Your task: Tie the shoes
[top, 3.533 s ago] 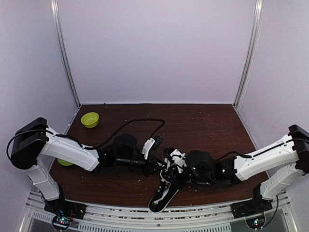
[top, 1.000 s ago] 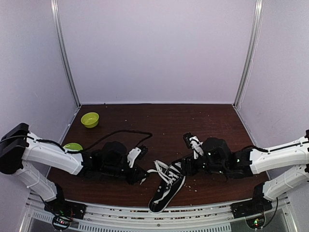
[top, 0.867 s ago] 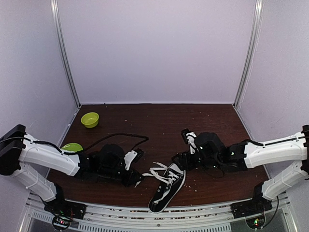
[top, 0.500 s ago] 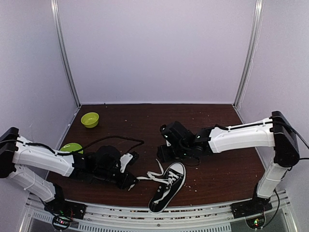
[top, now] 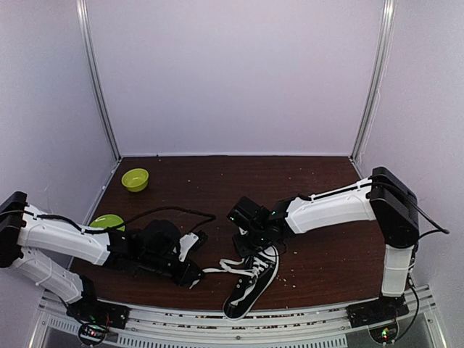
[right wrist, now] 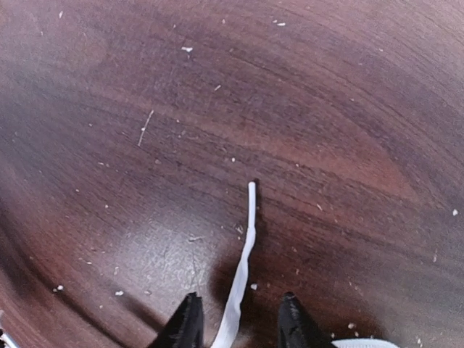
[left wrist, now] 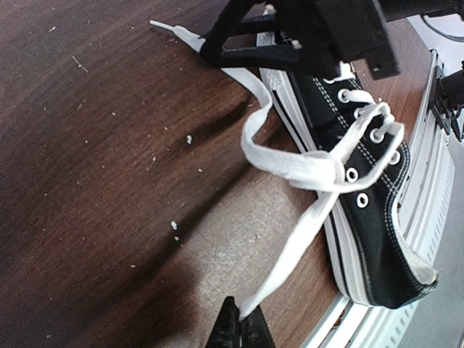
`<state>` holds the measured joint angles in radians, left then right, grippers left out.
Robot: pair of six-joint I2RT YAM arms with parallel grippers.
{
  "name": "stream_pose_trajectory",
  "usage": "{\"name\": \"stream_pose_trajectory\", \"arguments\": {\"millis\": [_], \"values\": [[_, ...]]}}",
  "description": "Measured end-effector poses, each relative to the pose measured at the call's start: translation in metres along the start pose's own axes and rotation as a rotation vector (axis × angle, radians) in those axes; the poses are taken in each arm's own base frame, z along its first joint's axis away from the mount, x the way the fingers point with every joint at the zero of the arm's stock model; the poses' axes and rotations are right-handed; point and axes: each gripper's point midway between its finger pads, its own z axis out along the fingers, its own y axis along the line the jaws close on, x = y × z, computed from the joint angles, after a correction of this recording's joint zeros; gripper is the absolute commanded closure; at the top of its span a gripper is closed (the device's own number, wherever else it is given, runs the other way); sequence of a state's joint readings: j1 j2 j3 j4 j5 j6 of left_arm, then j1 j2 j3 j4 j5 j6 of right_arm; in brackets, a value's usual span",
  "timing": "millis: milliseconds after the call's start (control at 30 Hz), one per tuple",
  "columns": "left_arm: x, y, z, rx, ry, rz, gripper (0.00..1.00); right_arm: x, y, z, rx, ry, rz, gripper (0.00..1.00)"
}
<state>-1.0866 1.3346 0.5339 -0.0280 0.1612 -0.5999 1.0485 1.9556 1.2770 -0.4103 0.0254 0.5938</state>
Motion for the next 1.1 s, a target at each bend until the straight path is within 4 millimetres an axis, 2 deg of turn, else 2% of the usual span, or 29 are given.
{"name": "stream_pose_trajectory", "arguments": {"millis": [133,267,500,633,700,767,867,933,1033,1100], "values": [[0.0,0.0,0.0,0.0,0.0,0.001,1.0,0.001,0.001,0.008,0.008,0.01,-0.021,0.87],[0.0,0.0,0.0,0.0,0.0,0.003,1.0,-0.002,0.004,0.015,0.009,0.012,-0.037,0.99],[0.0,0.0,0.0,-0.001,0.0,0.004,1.0,-0.008,0.008,0.019,-0.001,-0.006,-0.053,1.0],[-0.001,0.001,-0.001,-0.008,-0.005,0.005,1.0,-0.009,0.0,0.014,0.034,-0.025,-0.062,1.0],[-0.002,0.002,-0.002,-0.013,-0.01,0.005,1.0,-0.011,-0.011,-0.001,0.076,-0.051,-0.064,1.0],[-0.003,0.002,-0.004,-0.019,-0.016,0.005,1.0,-0.018,-0.024,-0.028,0.125,-0.099,-0.061,1.0],[-0.005,0.002,-0.007,-0.022,-0.023,0.006,1.0,-0.04,-0.048,-0.097,0.193,-0.246,-0.025,1.0],[-0.007,0.001,-0.008,-0.021,-0.029,0.008,1.0,-0.045,-0.069,-0.143,0.236,-0.341,0.02,1.0],[-0.012,-0.001,-0.01,-0.02,-0.039,0.014,1.0,-0.03,-0.104,-0.186,0.309,-0.399,0.077,1.0],[-0.017,-0.004,-0.011,-0.015,-0.049,0.021,1.0,-0.012,-0.125,-0.198,0.36,-0.393,0.103,1.0]]}}
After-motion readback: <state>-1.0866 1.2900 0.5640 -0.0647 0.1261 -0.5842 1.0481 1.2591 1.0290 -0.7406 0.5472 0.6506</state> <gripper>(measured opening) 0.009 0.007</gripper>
